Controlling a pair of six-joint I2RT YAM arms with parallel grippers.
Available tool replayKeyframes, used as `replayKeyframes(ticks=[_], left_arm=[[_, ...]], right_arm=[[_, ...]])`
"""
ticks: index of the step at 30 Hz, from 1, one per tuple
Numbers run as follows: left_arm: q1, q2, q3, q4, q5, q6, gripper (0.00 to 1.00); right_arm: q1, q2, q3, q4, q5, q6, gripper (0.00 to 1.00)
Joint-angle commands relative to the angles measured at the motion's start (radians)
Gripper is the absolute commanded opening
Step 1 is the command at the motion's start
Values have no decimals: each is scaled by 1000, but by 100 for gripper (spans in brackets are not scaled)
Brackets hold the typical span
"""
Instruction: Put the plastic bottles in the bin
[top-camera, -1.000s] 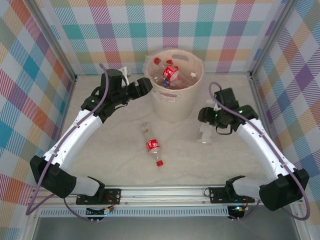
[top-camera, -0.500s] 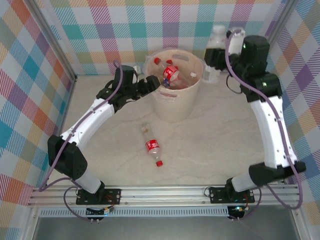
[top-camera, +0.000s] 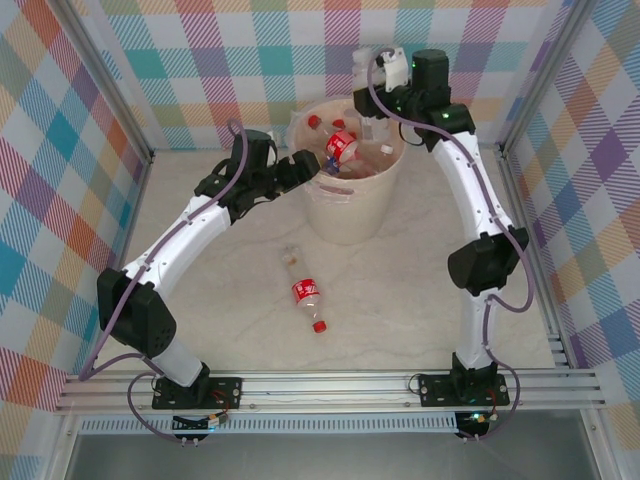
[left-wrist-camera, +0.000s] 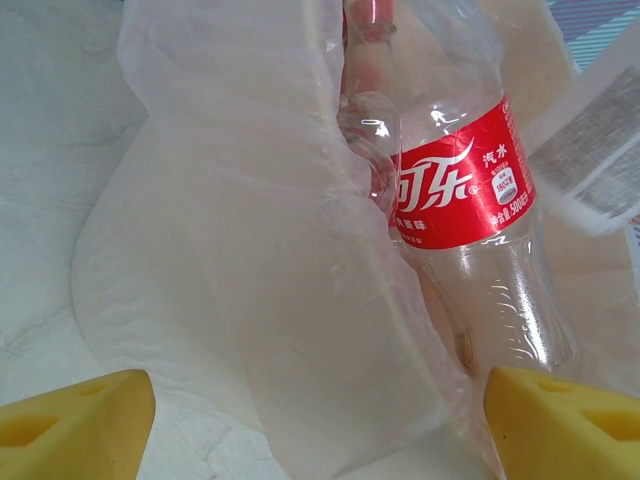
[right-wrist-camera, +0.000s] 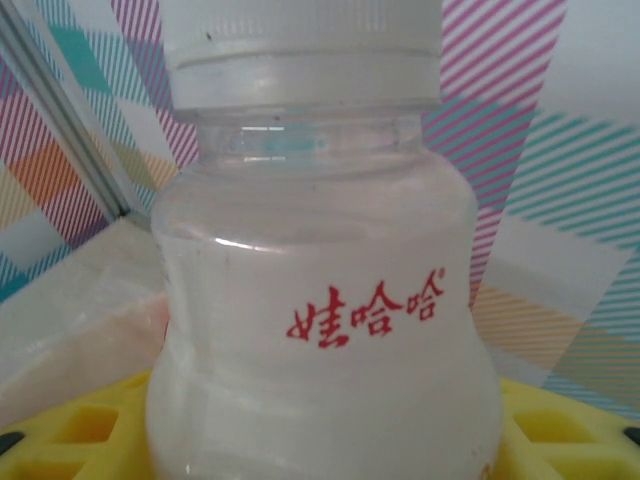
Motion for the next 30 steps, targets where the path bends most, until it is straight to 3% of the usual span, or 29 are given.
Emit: replayKeyframes(ticks=[1, 13, 23, 30], left_arm=[[-3, -7, -14, -74, -29, 20, 85], [-3, 23, 3, -72, -25, 22, 85], [-2, 26, 11, -66, -31, 25, 85], [-1, 31, 22, -74, -31, 35, 85]], right_arm=[[11, -26, -19, -1, -55, -37, 57], [27, -91, -239, 3, -50, 26, 61], [30, -143, -191, -40, -48, 90, 79], [29, -188, -193, -55, -12, 110, 81]])
